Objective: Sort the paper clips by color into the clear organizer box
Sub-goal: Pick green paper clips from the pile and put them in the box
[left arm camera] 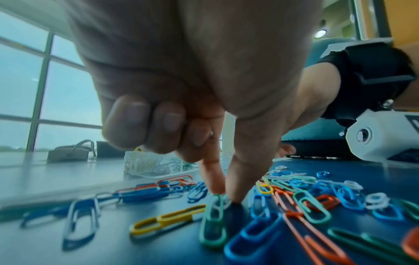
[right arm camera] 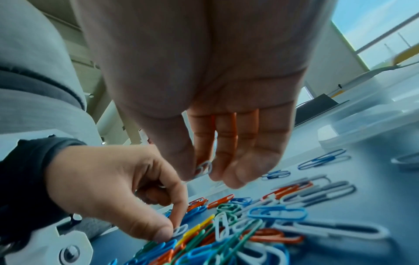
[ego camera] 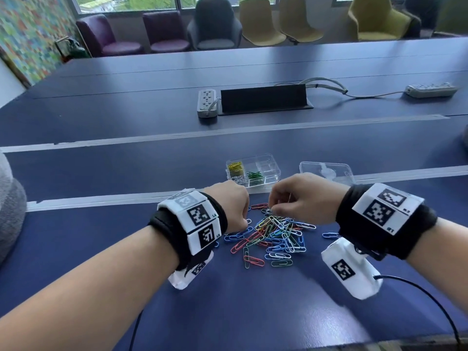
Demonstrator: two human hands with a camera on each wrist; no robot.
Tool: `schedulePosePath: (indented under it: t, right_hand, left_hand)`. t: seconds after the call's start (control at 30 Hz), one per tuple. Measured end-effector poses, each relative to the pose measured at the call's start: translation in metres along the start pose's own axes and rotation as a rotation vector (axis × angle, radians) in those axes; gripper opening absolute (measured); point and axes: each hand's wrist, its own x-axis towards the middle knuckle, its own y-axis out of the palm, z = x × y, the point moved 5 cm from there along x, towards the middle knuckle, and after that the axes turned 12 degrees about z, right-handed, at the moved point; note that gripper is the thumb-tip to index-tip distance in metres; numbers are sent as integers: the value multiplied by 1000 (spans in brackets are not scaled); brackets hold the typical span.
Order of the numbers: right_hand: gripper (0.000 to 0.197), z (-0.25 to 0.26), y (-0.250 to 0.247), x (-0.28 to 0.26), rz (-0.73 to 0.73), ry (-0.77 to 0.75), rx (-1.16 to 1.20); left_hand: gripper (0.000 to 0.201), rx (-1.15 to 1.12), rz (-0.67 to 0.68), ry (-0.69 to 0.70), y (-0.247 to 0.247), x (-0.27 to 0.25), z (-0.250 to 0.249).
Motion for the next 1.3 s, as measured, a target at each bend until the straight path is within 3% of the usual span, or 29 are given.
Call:
schedulePosePath:
  t: [0.13, 0.23, 0.3, 0.57, 0.67, 0.73, 0.83, 0.93, 1.1, 1.2, 1.27, 1.3]
  right_hand:
    - [17, -10, -2, -7, 12, 36, 0]
    - [16, -15, 1, -12, 34, 58, -9]
    - [27, -18, 1, -16, 38, 89, -65]
    - [25, -35, -3, -31, 41, 187, -103]
    - [13, -39, 4, -34, 49, 234, -146]
    - [3, -40, 10, -34, 69, 240, -193]
    - [13, -41, 15, -32, 95, 234, -200]
    - [21, -40, 14, -31, 100, 213, -167]
    - [8, -37, 6, -32, 55, 220, -176]
    - [22, -39, -3, -29, -2, 213, -140]
    - [12, -41, -8, -26, -42, 218, -138]
    - [18, -41, -9, -23, -45, 228, -142]
  left_hand:
    - [9, -14, 0, 23, 2, 0, 0]
    - [22, -76, -38, 57, 0, -1, -1]
    - [27, -99, -47, 106, -1, -1, -7]
    - [8, -227, -58, 180, -5, 10, -33]
    - [11, -205, -37, 200, -5, 13, -39]
    - [23, -143, -49, 215, -5, 14, -43]
    - [36, -21, -60, 223, -3, 18, -47]
    - [18, 13, -23, 216, -1, 20, -48]
    - [22, 71, 56, 197, -1, 18, -47]
    - [13, 110, 50, 200, -5, 17, -47]
    - [14, 106, 43, 212, -5, 17, -47]
    - [15, 88, 35, 221, -5, 18, -46]
